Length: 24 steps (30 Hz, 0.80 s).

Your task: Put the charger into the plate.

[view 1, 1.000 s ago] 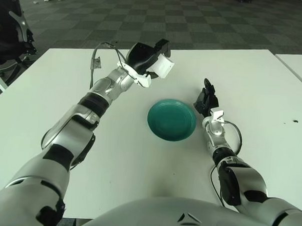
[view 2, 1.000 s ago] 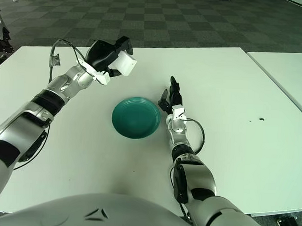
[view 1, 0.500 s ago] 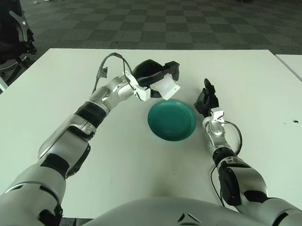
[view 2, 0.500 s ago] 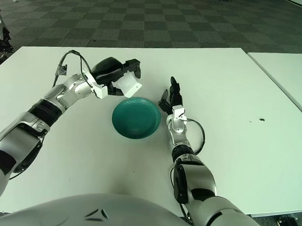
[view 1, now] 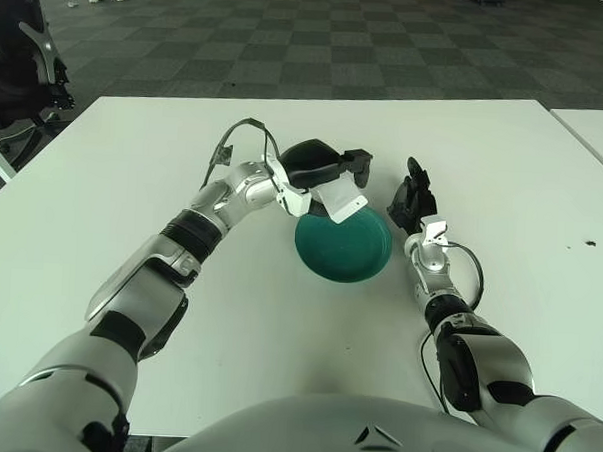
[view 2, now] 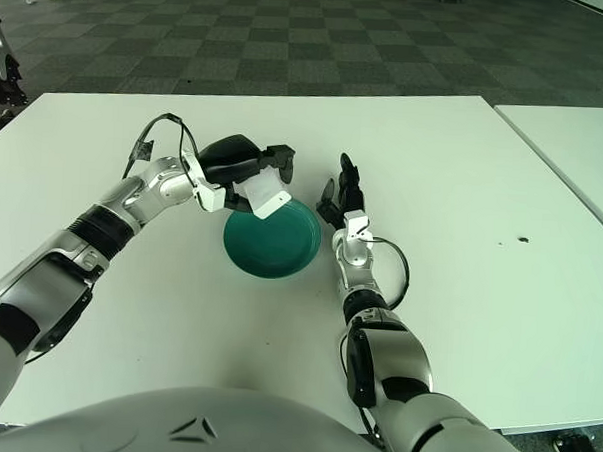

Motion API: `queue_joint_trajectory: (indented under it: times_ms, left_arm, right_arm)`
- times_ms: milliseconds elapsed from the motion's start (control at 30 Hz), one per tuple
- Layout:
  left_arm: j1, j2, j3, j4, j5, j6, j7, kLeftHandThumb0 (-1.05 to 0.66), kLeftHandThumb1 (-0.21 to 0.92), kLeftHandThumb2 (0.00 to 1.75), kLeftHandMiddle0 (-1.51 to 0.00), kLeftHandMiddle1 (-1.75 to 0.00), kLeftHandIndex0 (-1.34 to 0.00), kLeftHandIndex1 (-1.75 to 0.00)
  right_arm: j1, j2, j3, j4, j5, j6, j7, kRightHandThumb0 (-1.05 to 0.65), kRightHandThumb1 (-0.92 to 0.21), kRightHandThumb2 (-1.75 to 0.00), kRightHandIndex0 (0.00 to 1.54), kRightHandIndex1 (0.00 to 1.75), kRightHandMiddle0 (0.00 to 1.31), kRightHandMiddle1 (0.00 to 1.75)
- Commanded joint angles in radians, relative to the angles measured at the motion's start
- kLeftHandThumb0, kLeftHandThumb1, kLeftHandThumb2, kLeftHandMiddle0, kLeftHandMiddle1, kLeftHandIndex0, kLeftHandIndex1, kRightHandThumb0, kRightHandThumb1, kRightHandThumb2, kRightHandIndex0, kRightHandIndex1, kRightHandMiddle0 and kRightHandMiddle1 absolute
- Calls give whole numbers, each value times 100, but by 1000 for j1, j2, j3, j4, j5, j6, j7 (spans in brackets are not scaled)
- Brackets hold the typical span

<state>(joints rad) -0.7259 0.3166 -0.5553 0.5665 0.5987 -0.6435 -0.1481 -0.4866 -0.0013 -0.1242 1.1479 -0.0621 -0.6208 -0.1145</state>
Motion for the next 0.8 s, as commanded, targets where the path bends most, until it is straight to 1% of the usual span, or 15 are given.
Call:
queue_joint_trajectory:
  times_ms: [0, 133, 433, 767]
  left_arm:
    - [-23, -18, -37, 60, 43, 0, -33, -45, 35, 127, -110, -175, -58, -175]
    - [-39, -33, -55, 115, 71, -11, -19, -45, 35, 127, -111, -175, -58, -175]
    - [-85, -59, -85, 223, 108, -40, -17, -46, 35, 127, -111, -175, -58, -175]
    - [-111, -80, -103, 317, 139, -54, -1, -45, 35, 127, -109, -175, -58, -175]
  right_arm:
    - [168, 34, -9, 135, 20, 186, 13, -101, -92, -94, 0, 0, 0, 4]
    - [167, 38, -15, 135, 25, 190, 9, -101, -92, -93, 0, 0, 0, 2]
    - [177, 46, -14, 130, 20, 149, -13, -100, -92, -94, 0, 0, 2, 2]
    - [181, 53, -13, 128, 25, 138, 19, -99, -92, -93, 0, 0, 3, 4]
